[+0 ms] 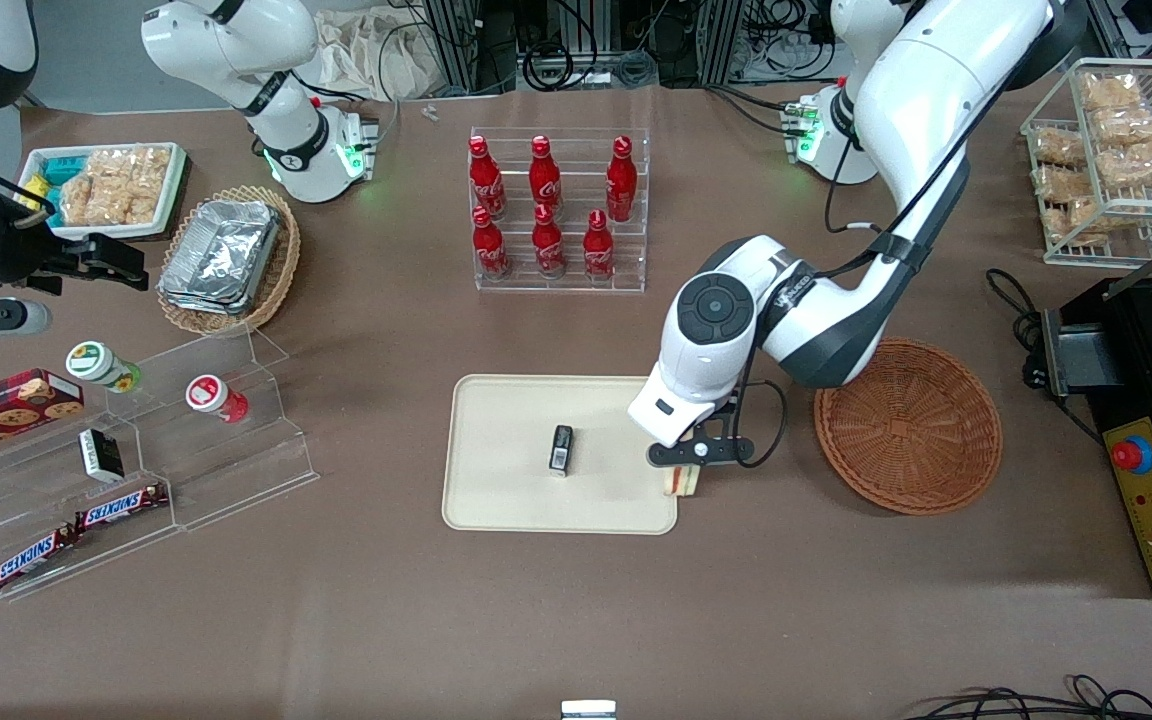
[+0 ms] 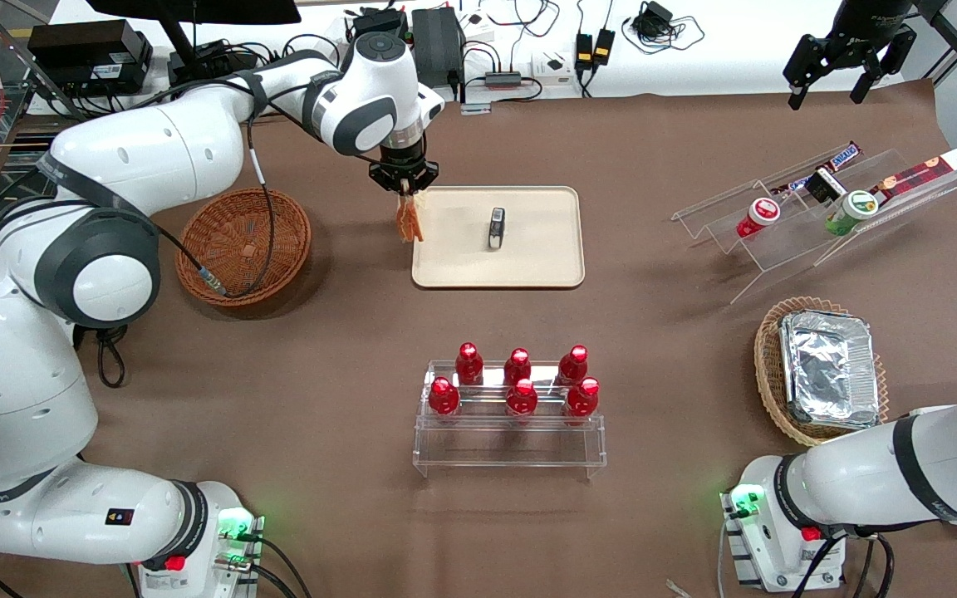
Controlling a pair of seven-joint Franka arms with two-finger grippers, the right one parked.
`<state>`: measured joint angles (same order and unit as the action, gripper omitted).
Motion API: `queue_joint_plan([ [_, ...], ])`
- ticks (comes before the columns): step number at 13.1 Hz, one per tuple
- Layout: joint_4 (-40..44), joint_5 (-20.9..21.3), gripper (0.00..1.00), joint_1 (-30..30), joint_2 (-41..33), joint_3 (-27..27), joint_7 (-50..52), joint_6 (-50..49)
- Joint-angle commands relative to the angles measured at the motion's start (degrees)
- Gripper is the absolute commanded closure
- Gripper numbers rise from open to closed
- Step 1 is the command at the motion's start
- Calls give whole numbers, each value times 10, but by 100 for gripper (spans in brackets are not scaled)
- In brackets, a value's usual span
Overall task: Place sandwich from basket to tray
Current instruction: 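Carry the sandwich over to the cream tray and lower it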
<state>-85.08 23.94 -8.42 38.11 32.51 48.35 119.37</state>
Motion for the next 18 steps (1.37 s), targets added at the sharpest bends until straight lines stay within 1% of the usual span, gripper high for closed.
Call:
queue_joint_plan([
  [1,21,10,100,-12,49,1,7,37],
  [5,14,15,99,-23,67,0,7,56],
  [7,13,16,91,-23,69,-2,7,57],
  [9,13,16,55,-22,67,-1,10,54],
  [10,13,15,31,-22,68,-2,14,53],
  [11,13,15,14,-23,68,-2,23,53],
  [12,13,16,4,-23,68,-2,29,53],
  [13,12,16,2,-24,69,-2,30,53],
  [15,12,16,2,-25,67,-2,32,49],
  [18,13,16,1,-20,45,-1,41,-3],
])
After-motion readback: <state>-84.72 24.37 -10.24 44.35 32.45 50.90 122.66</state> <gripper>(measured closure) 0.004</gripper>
